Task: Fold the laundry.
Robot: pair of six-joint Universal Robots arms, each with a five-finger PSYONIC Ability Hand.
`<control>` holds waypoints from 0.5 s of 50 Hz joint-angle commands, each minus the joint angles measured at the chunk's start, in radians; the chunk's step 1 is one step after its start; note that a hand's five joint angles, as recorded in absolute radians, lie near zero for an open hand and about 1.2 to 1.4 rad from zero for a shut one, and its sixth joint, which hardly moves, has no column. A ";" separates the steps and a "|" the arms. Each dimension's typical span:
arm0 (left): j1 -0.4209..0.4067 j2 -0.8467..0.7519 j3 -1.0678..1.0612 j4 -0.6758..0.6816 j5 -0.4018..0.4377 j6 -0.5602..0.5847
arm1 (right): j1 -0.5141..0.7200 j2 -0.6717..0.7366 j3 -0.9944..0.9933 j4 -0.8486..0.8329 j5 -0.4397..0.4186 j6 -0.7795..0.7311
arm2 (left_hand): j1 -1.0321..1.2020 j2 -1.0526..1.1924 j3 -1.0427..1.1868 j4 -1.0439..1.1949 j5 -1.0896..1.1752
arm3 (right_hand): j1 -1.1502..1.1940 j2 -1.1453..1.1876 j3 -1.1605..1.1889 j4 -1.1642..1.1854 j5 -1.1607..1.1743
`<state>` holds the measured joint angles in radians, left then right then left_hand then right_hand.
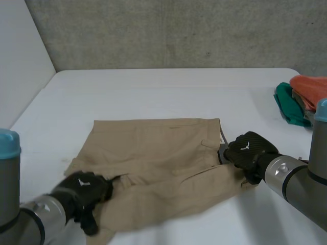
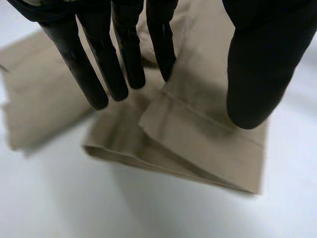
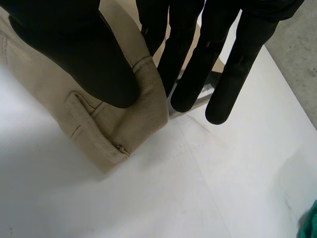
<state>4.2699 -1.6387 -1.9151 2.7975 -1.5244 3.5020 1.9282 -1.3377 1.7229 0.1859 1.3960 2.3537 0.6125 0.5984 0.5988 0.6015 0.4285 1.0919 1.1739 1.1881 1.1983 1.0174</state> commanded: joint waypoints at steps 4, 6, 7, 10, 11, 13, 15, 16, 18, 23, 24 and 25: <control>-0.044 -0.095 0.025 0.040 -0.020 -0.008 | -0.011 -0.047 0.006 0.067 0.000 -0.011 | 0.784 0.798 0.797 0.795 0.793 | 0.304 0.222 0.208 0.198 0.204; -0.071 -0.089 0.025 0.011 -0.019 -0.012 | -0.015 -0.063 0.010 0.098 -0.002 -0.025 | 0.784 0.798 0.797 0.795 0.793 | 0.304 0.222 0.208 0.198 0.204; -0.099 -0.066 0.018 -0.037 -0.014 -0.008 | -0.020 -0.080 0.024 0.153 -0.005 -0.057 | 0.784 0.798 0.797 0.795 0.793 | 0.304 0.222 0.208 0.198 0.204; -0.130 -0.026 0.011 -0.127 -0.017 0.009 | -0.043 -0.106 0.052 0.251 -0.011 -0.151 | 0.784 0.798 0.797 0.795 0.793 | 0.304 0.222 0.208 0.198 0.204; -0.143 -0.010 0.008 -0.191 -0.020 0.035 | -0.073 -0.124 0.069 0.301 -0.014 -0.219 | 0.784 0.798 0.797 0.795 0.793 | 0.304 0.222 0.208 0.198 0.204; -0.145 0.000 0.013 -0.245 -0.025 0.070 | -0.104 -0.136 0.076 0.337 -0.028 -0.276 | 0.784 0.798 0.797 0.795 0.793 | 0.304 0.222 0.208 0.198 0.204; -0.122 0.008 0.028 -0.268 -0.029 0.109 | -0.123 -0.143 0.070 0.330 -0.066 -0.319 | 0.784 0.798 0.797 0.795 0.793 | 0.304 0.222 0.208 0.198 0.204; -0.110 0.008 0.039 -0.253 -0.031 0.120 | -0.120 -0.143 0.064 0.323 -0.077 -0.315 | 0.784 0.798 0.797 0.795 0.793 | 0.304 0.222 0.208 0.198 0.204; -0.088 0.005 0.063 -0.211 -0.034 0.133 | -0.111 -0.141 0.041 0.302 -0.100 -0.285 | 0.784 0.798 0.797 0.795 0.793 | 0.304 0.222 0.208 0.198 0.204; -0.064 -0.057 0.209 -0.016 -0.074 0.146 | -0.072 -0.008 -0.092 0.143 -0.144 -0.070 | 0.784 0.798 0.797 0.795 0.793 | 0.304 0.222 0.208 0.198 0.204; -0.059 -0.076 0.237 0.020 -0.088 0.147 | -0.066 0.015 -0.117 0.106 -0.143 -0.036 | 0.784 0.798 0.797 0.795 0.793 | 0.304 0.222 0.208 0.198 0.204; -0.055 -0.096 0.263 0.052 -0.100 0.150 | -0.060 0.035 -0.141 0.074 -0.137 -0.001 | 0.784 0.798 0.797 0.795 0.793 | 0.304 0.222 0.208 0.198 0.204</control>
<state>4.1829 -1.6494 -1.8045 2.6407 -1.5714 3.6385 1.8265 -1.4373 1.7253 0.4488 1.2839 2.1325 1.1470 1.1956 1.1872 1.1981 0.9959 1.0912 1.1739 1.1881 1.1983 1.0175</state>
